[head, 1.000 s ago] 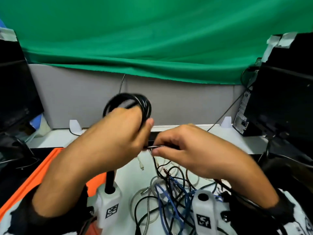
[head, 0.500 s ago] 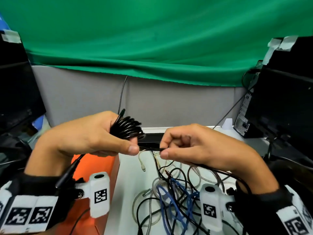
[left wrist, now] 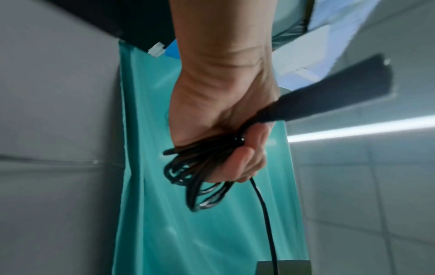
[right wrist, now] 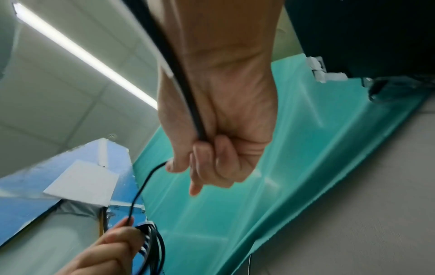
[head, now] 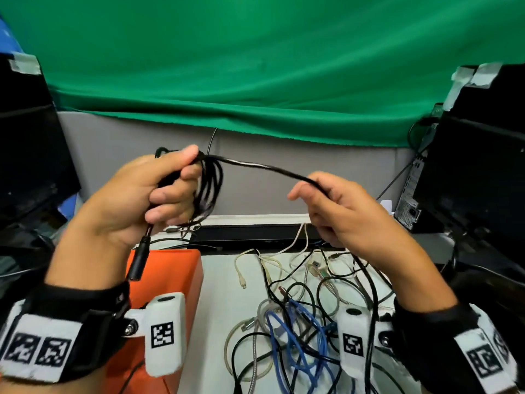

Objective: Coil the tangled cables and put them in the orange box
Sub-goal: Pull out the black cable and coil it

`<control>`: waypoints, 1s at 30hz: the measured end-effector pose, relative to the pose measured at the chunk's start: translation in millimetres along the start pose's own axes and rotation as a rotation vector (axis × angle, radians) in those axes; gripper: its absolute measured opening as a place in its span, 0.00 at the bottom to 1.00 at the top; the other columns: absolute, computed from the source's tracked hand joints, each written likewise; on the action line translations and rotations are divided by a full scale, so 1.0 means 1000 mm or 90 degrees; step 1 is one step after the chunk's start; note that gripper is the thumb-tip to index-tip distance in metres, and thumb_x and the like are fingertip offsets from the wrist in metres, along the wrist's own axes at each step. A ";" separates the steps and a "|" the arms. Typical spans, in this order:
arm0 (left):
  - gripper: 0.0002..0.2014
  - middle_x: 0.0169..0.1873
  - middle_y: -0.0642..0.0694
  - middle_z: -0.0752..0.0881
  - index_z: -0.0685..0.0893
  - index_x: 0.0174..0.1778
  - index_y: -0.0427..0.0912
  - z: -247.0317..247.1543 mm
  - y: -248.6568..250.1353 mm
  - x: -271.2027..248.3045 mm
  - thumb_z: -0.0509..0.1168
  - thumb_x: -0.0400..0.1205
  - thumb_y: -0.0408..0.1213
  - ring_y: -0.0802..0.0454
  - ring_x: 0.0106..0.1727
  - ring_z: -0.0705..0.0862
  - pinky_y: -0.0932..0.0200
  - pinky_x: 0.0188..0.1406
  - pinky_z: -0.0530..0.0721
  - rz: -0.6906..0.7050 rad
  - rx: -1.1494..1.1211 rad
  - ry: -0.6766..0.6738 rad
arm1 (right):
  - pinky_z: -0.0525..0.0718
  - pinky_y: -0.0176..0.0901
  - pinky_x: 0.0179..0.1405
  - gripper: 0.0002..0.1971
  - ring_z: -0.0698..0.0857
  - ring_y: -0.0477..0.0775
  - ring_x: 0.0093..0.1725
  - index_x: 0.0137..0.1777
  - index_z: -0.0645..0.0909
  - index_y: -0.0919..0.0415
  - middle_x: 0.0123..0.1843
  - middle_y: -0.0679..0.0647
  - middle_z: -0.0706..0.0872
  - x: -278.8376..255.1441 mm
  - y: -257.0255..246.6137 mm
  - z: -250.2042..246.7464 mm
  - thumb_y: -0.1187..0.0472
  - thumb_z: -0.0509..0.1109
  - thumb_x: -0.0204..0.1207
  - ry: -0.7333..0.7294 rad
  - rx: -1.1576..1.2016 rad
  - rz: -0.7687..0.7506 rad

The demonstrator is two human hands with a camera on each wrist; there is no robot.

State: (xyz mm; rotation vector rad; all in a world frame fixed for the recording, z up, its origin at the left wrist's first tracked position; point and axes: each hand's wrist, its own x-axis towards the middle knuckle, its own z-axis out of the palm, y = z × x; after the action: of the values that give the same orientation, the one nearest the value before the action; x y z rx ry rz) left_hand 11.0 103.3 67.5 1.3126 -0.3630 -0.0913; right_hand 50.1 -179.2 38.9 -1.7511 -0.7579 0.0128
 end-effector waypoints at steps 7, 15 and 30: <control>0.18 0.18 0.52 0.60 0.76 0.47 0.34 0.040 -0.012 0.001 0.53 0.93 0.44 0.52 0.16 0.60 0.55 0.32 0.68 -0.018 -0.391 -0.388 | 0.57 0.33 0.19 0.19 0.57 0.46 0.18 0.48 0.79 0.56 0.28 0.54 0.59 0.000 0.002 0.004 0.40 0.66 0.73 0.040 0.215 -0.030; 0.24 0.28 0.46 0.76 0.64 0.79 0.21 0.072 -0.020 0.008 0.53 0.92 0.37 0.48 0.35 0.87 0.51 0.56 0.84 0.196 -0.442 -0.127 | 0.76 0.45 0.20 0.18 0.69 0.52 0.21 0.46 0.83 0.35 0.31 0.54 0.69 0.005 0.009 0.043 0.52 0.54 0.92 -0.075 0.136 0.056; 0.22 0.26 0.47 0.89 0.84 0.38 0.39 0.073 -0.023 -0.007 0.56 0.89 0.50 0.50 0.22 0.86 0.60 0.28 0.80 0.006 0.628 -0.201 | 0.72 0.47 0.33 0.13 0.74 0.46 0.30 0.40 0.86 0.56 0.29 0.54 0.81 -0.030 -0.047 0.006 0.47 0.79 0.74 -0.135 -0.231 0.013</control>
State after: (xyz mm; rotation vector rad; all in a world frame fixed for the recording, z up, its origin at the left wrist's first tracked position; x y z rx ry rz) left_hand -14.9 31.0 59.8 2.2801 -0.7348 -0.1166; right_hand 1.9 -182.8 66.9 -2.1249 -0.9406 0.0803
